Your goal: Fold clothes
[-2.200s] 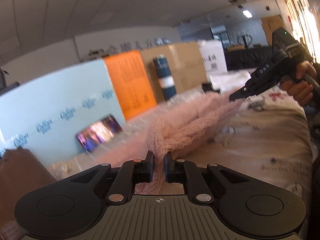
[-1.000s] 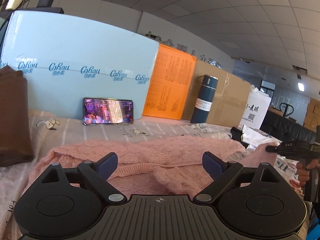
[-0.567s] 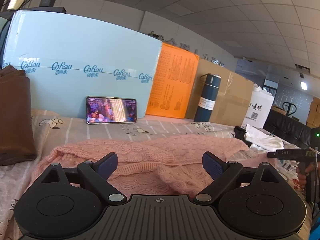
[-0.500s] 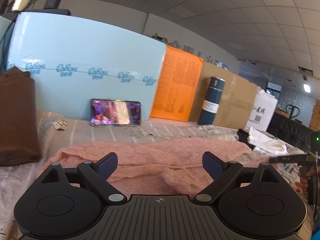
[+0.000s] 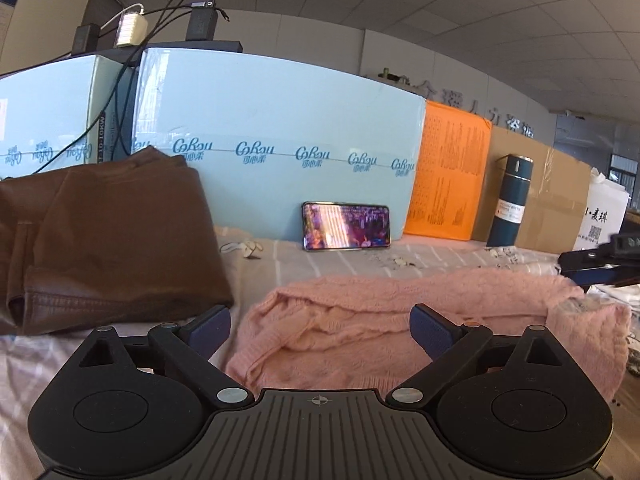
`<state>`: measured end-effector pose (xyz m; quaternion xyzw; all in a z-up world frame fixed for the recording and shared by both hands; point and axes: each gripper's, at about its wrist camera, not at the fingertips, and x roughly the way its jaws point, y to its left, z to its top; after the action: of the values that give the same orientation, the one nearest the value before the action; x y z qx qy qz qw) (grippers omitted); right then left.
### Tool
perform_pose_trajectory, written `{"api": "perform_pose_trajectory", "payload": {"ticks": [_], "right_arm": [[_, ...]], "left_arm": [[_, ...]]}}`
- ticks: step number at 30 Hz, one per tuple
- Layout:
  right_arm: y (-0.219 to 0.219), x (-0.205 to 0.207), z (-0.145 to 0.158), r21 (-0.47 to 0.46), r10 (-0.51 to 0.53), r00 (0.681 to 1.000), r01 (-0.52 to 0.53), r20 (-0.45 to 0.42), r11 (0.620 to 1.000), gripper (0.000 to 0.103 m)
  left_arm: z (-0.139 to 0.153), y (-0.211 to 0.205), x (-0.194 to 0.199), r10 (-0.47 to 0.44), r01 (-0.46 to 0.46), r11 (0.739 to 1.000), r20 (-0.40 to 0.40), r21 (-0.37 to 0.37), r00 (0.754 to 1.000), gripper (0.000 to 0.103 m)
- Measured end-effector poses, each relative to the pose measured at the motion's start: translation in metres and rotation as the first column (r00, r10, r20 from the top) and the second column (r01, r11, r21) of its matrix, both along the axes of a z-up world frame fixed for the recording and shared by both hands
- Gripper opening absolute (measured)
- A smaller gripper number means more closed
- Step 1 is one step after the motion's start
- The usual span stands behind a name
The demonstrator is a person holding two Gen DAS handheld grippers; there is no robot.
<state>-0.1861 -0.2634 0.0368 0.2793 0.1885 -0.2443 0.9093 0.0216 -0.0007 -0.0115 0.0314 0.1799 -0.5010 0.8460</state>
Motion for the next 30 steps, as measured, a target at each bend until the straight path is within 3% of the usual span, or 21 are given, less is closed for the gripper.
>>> {"api": "perform_pose_trajectory", "payload": {"ticks": [2, 6, 9, 10, 11, 13, 16, 21, 25, 26, 28, 30], "right_arm": [[0.003, 0.036, -0.003, 0.082, 0.099, 0.995, -0.097, -0.019, 0.992, 0.071], [0.024, 0.106, -0.007, 0.165, 0.21, 0.968, -0.187, -0.134, 0.968, 0.07], [0.038, 0.117, -0.018, 0.11, 0.201, 0.95, -0.179, -0.239, 0.978, 0.066], [0.042, 0.12, -0.023, 0.088, 0.193, 0.942, -0.175, -0.274, 0.981, 0.05], [0.047, 0.122, -0.027, 0.065, 0.184, 0.933, -0.172, -0.309, 0.983, 0.023], [0.049, 0.105, -0.025, 0.035, 0.159, 0.949, -0.156, -0.271, 0.987, 0.013], [0.051, 0.075, -0.02, -0.003, 0.123, 0.975, -0.125, -0.186, 0.992, 0.01], [0.063, 0.021, -0.016, -0.038, 0.094, 0.995, -0.095, -0.019, 0.995, 0.01], [0.066, -0.01, -0.034, 0.014, 0.091, 0.996, -0.091, 0.001, 0.996, 0.018], [0.065, -0.017, -0.039, 0.034, 0.092, 0.996, -0.092, 0.002, 0.995, 0.034], [0.065, -0.025, -0.05, 0.072, 0.106, 0.994, -0.106, 0.001, 0.992, 0.058], [0.061, -0.03, -0.056, 0.114, 0.108, 0.994, -0.11, 0.021, 0.987, 0.063]], "left_arm": [[-0.002, 0.001, -0.002, -0.024, 0.024, 1.0, -0.003, -0.001, 1.0, 0.098], [-0.005, -0.002, -0.008, -0.114, 0.114, 0.993, 0.002, -0.001, 0.993, 0.098], [-0.006, -0.004, -0.013, -0.182, 0.181, 0.983, 0.009, 0.006, 0.983, 0.098], [-0.007, -0.005, -0.014, -0.191, 0.19, 0.982, 0.008, 0.005, 0.982, 0.098], [-0.007, -0.005, -0.014, -0.198, 0.198, 0.98, 0.006, 0.004, 0.98, 0.098], [-0.007, -0.004, -0.013, -0.203, 0.203, 0.979, -0.005, -0.001, 0.979, 0.098], [-0.007, -0.004, -0.012, -0.206, 0.206, 0.979, -0.014, -0.005, 0.979, 0.098], [-0.007, -0.005, -0.016, -0.221, 0.221, 0.975, 0.004, 0.007, 0.975, 0.098], [-0.007, -0.012, -0.022, -0.218, 0.216, 0.975, 0.023, 0.054, 0.976, 0.098], [-0.008, -0.014, -0.024, -0.216, 0.214, 0.974, 0.028, 0.07, 0.976, 0.098], [-0.009, -0.018, -0.028, -0.216, 0.21, 0.971, 0.038, 0.112, 0.976, 0.098], [-0.011, -0.022, -0.031, -0.217, 0.208, 0.966, 0.046, 0.154, 0.975, 0.098]]}}
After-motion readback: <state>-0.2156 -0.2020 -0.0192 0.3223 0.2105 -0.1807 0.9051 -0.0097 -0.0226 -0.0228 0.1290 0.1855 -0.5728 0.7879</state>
